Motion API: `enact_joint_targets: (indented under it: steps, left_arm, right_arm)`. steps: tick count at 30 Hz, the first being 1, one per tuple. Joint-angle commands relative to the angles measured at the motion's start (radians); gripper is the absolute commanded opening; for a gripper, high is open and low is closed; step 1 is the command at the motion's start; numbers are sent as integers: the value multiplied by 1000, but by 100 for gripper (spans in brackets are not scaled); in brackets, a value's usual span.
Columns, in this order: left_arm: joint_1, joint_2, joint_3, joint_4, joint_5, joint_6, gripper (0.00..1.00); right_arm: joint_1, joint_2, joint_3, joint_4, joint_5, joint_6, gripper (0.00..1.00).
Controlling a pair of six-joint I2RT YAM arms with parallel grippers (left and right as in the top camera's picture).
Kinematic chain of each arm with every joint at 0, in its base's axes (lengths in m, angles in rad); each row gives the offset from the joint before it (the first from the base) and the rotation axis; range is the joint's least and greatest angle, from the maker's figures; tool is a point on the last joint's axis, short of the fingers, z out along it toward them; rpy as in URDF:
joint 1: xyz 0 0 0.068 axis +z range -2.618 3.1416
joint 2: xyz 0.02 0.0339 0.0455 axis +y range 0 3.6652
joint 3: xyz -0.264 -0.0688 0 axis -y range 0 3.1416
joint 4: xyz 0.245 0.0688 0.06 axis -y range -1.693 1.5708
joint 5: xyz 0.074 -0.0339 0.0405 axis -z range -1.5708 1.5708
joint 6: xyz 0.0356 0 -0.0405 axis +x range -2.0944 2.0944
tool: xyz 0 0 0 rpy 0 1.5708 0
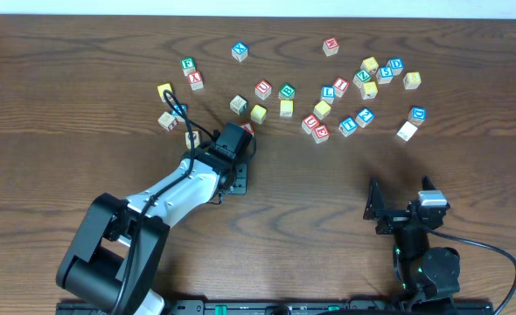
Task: Spell out ROBOT
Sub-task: 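Lower the R block onto the table with the left gripper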
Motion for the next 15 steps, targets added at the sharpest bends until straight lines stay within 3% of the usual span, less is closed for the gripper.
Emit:
enact_joint_targets:
  steps: [1, 15]
  left_arm:
    - [-1, 15, -11, -6, -8, 7, 50]
    - [-1, -77, 44, -58, -8, 29, 50]
  right_arm:
    - [-5, 2, -2, -4, -2, -13, 99]
    - [-5, 2, -2, -4, -2, -13, 99]
